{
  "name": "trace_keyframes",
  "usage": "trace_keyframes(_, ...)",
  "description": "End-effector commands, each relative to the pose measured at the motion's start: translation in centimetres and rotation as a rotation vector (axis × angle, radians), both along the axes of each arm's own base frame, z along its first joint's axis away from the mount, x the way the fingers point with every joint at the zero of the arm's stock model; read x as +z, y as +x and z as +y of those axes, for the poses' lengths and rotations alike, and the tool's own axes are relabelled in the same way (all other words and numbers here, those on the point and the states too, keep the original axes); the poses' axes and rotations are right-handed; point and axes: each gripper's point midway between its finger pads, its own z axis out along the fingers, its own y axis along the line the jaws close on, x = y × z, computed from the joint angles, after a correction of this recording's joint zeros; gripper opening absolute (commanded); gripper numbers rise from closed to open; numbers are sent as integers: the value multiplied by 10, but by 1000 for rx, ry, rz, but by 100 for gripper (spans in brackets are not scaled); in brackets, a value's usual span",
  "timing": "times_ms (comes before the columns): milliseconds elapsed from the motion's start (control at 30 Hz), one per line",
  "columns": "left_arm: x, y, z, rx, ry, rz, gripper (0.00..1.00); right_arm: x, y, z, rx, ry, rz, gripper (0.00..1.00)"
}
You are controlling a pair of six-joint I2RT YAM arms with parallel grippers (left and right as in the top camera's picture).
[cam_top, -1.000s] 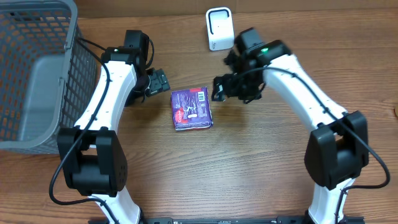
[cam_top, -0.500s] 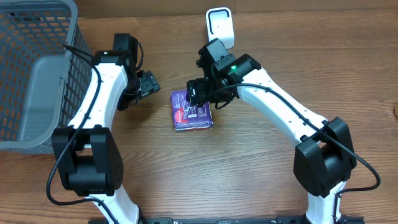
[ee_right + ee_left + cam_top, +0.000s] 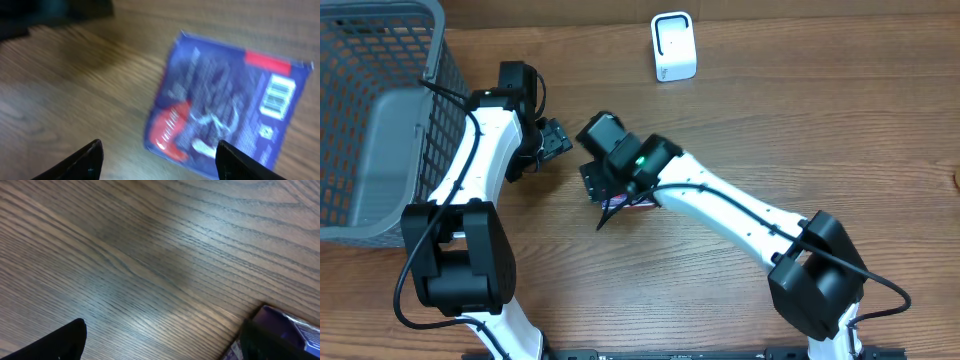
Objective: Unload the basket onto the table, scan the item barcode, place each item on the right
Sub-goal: 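Lift the purple pack up to the white scanner with the right gripper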
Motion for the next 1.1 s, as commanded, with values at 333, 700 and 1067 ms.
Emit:
trace_keyframes(333,-2,-6,14,72,16,18,91,-41,20,9,-8,-74,-118,71)
trace_keyframes(700,-2,-7,14,71,17,22,93,-73,21,-5,-31,-192,-124,61)
trace_keyframes(1067,-2,-8,14,71,16,27,95,-102,15,-17,-38,-269,-75,47)
